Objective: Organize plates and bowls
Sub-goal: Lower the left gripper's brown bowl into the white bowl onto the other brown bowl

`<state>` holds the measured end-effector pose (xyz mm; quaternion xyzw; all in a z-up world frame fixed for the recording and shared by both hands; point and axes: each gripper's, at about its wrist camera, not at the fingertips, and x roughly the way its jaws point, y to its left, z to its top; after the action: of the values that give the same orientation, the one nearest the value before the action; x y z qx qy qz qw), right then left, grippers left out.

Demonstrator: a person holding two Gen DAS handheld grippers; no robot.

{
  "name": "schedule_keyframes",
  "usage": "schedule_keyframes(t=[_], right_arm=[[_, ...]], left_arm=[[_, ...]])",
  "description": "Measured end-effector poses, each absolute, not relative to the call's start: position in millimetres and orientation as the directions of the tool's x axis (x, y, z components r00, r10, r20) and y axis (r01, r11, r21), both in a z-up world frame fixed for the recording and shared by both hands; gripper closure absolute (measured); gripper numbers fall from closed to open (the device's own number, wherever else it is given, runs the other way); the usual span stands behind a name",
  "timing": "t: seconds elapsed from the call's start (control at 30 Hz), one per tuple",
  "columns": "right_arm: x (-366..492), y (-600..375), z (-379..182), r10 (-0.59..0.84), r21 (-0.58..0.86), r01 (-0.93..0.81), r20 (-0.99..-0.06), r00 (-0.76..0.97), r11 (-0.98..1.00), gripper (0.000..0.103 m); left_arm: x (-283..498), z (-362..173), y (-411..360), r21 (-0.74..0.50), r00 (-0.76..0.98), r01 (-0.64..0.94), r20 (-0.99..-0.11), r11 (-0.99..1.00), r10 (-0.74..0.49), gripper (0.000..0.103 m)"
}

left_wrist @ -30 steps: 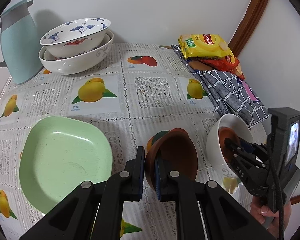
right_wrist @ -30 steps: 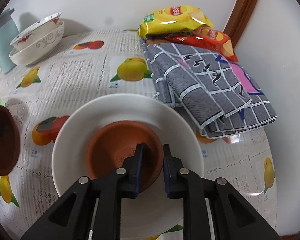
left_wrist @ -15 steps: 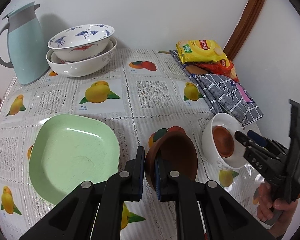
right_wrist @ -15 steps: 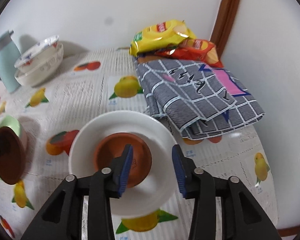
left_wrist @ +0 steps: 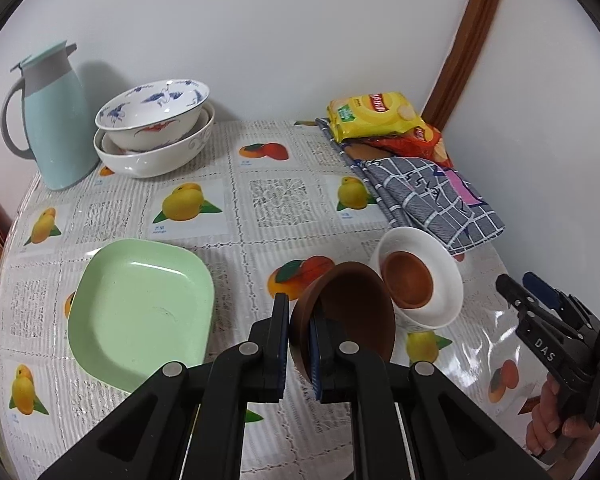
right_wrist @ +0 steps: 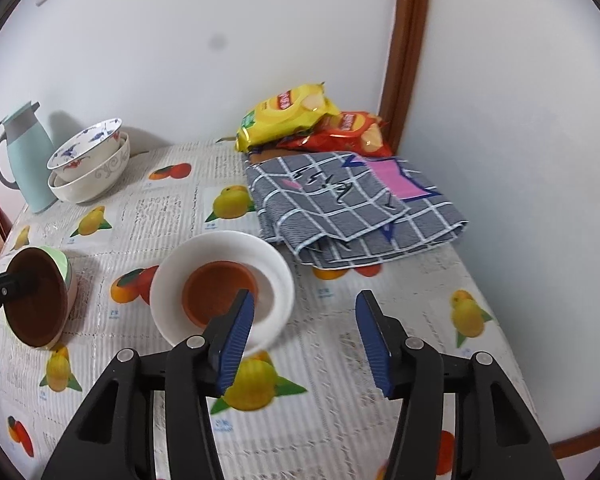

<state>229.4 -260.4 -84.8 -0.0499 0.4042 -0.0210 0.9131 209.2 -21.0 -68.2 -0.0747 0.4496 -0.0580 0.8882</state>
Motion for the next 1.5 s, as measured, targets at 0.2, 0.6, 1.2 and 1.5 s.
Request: schedule_keyframes(t=[0.2,0.6,1.2,1.5], right_arm=[[211.8,-285.0,-76.0,-0.071,-0.074,0.026,-0.716,0.694,0.997,0.047],[192.8,-322.4,-84.0,-0.057,-0.039,0.042,-0.714,0.698,0.998,0.047],[192.7,-375.0,-116.9,-0.083,0.000,0.124,-0.740,0.667,0.992,0.047],[199.2,-376.9,-130.8,-0.080,-0.002,0.120,-0.756,0.649,0.993,0.047]], left_arm=[[205.1,-62.2,-38.6,-0.170,0.596,0.054,-0.785,0.984,-0.168,0.094],[213.5,-64.9,-79.1,-0.163,0.581,0.100,-0.791,0.982,-0.191,0.094],[266.1,-99.4,-122.2,-0.165,0.537,0.096,-0.822,0.982,-0.191,0.094],[291.3,-123.6,-133.0,-0.157,0.501,0.093,-0.846,0.983,-0.183,0.094]])
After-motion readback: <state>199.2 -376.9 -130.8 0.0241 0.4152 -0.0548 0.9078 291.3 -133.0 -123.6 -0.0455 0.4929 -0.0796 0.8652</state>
